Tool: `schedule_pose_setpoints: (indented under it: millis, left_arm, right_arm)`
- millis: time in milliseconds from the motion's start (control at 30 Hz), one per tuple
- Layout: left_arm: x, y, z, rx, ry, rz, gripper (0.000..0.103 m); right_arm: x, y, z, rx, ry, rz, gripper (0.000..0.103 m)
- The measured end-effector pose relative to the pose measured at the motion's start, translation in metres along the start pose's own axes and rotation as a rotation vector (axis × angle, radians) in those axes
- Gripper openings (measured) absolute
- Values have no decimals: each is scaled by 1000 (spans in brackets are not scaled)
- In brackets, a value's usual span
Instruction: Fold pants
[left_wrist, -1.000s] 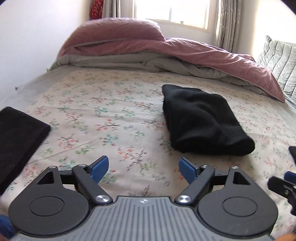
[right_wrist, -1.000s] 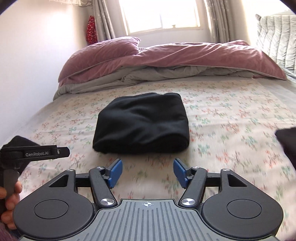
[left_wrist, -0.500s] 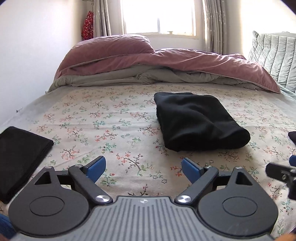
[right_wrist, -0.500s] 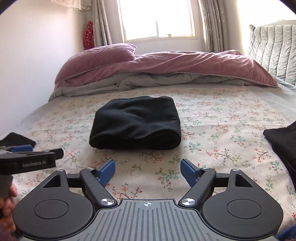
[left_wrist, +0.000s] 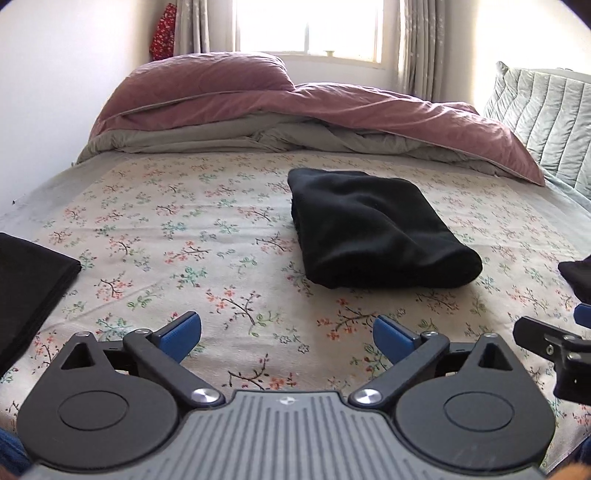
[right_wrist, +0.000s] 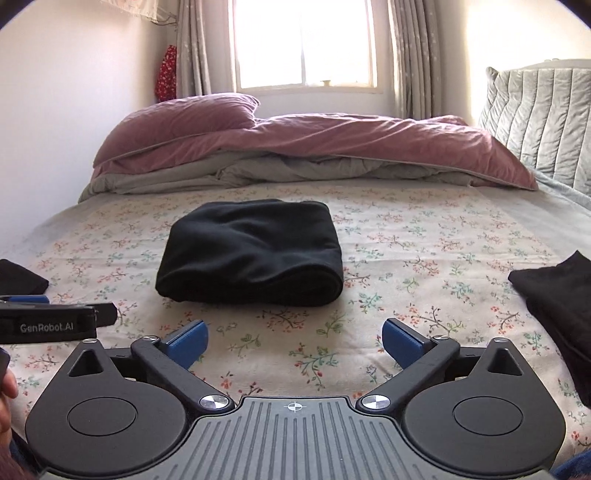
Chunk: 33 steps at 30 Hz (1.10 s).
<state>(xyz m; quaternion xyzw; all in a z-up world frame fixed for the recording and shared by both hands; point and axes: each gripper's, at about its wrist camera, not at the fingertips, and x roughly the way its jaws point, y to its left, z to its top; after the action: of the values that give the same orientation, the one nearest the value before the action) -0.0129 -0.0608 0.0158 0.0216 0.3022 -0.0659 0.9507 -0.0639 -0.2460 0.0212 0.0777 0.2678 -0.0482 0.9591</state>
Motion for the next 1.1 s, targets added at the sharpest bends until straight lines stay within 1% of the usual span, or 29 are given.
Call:
schedule_pose_setpoints:
  millis: [133, 333, 567, 700, 967, 1100]
  left_arm:
    - [1, -2, -1, 0, 11, -7, 103]
    - [2, -3, -1, -1, 24, -20, 103]
    - [2, -3, -1, -7, 26, -18, 103]
    - [3, -4, -1, -7, 30, -16, 103]
    - [6, -4, -1, -7, 52, -19, 103]
    - [9, -7, -1, 5, 72, 3, 103]
  right_arm:
    - [4, -4, -1, 26, 24, 1, 102]
    - [7, -6, -2, 30, 32, -1, 102]
    - [8, -5, -2, 40, 46, 15, 102]
    - [9, -6, -2, 39, 46, 9, 102]
    - [10, -7, -2, 45, 54, 17, 102]
    - [11, -8, -3, 54, 60, 20, 102]
